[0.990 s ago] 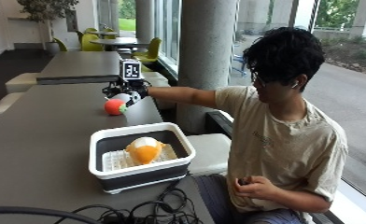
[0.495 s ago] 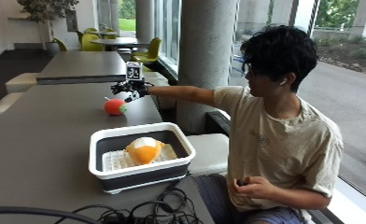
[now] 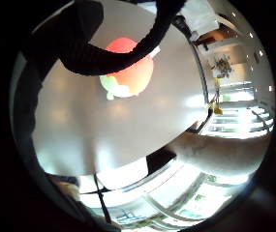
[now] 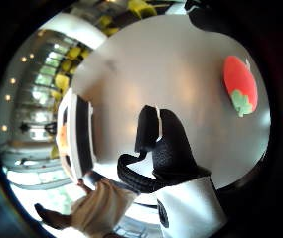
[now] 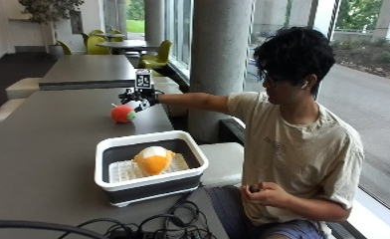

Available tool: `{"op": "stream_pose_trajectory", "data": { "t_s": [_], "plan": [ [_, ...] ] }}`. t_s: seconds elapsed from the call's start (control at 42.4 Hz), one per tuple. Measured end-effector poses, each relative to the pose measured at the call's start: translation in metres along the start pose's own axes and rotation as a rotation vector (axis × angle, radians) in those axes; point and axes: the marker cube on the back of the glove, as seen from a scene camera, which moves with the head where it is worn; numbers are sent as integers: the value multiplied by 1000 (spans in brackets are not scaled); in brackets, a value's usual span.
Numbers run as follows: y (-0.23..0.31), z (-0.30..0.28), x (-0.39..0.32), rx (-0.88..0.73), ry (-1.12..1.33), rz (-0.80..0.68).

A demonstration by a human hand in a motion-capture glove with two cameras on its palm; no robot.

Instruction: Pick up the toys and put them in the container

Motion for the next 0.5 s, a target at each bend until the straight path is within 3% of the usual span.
{"op": "stream_pose_trajectory", "data": {
  "t_s": [0.495],
  "plan": [
    [3,-9,-3,-9,99,89]
  ]
}}
